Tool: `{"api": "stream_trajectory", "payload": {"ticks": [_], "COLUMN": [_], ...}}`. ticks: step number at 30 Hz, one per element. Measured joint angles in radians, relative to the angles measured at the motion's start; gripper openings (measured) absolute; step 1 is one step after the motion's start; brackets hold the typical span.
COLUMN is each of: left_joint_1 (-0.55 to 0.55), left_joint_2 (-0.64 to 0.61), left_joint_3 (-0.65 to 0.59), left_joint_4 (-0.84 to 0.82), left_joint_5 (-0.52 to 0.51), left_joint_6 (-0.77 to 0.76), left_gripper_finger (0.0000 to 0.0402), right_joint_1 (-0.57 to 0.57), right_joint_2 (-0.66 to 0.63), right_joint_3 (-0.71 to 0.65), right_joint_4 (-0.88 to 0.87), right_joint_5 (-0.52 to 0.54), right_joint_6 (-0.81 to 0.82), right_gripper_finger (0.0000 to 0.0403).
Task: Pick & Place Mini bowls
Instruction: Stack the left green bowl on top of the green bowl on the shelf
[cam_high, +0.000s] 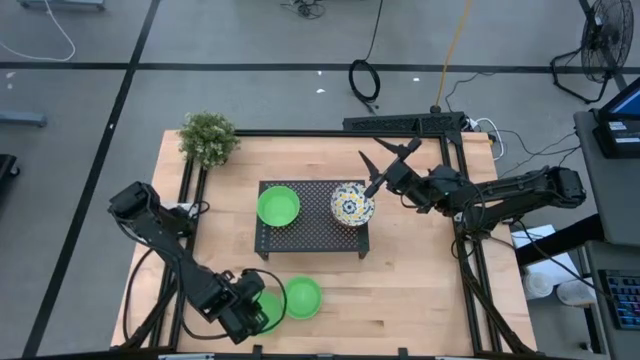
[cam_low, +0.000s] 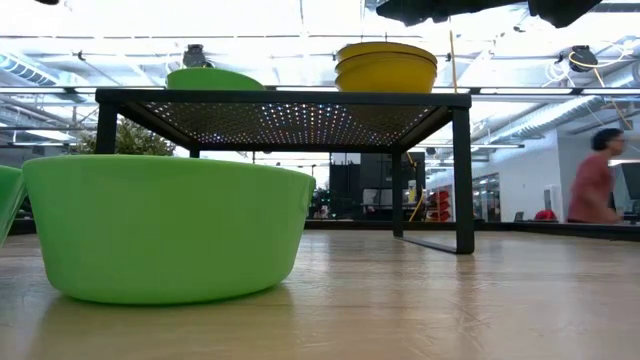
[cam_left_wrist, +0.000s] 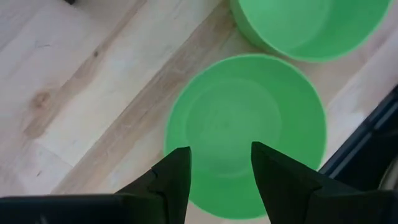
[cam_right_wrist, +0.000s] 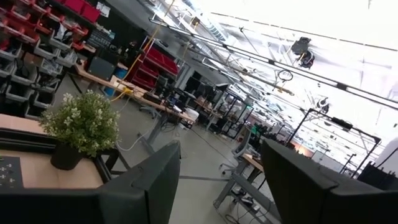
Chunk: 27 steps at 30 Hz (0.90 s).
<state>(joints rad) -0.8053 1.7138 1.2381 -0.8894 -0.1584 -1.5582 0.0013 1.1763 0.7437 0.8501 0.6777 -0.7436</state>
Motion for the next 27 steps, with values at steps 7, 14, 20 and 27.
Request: {"api": "stream_trajectory", "payload": {"ticks": [7, 14, 20, 27], "left_joint_1": [-0.021, -0.052, -0.040, -0.040], "left_joint_2": [0.015, 0.064, 0.053, 0.052], "left_joint_3": [0.001, 0.001, 0.001, 0.001], "left_joint_4": [0.010, -0.015, -0.045, -0.049], "left_joint_5": [-0.007, 0.002, 0.001, 0.004], "left_joint_6": [-0.234, -0.247, -0.282, -0.319], "left_gripper_finger": [0.0173, 0.0173, 0.0173, 0.0173], "right_joint_1": [-0.001, -0.003, -0.035, -0.085], "right_joint_2": [0.000, 0.000, 0.000, 0.000], "right_joint_3": [0.000, 0.000, 0.000, 0.000], "right_joint_4": [0.033, 0.036, 0.036, 0.036], "right_joint_5": [-0.080, -0.166, -0.268, -0.290], "right_joint_6": [0.004, 0.016, 0.053, 0.080], "right_gripper_finger": [0.0215, 0.0215, 0.0215, 0.0215]}}
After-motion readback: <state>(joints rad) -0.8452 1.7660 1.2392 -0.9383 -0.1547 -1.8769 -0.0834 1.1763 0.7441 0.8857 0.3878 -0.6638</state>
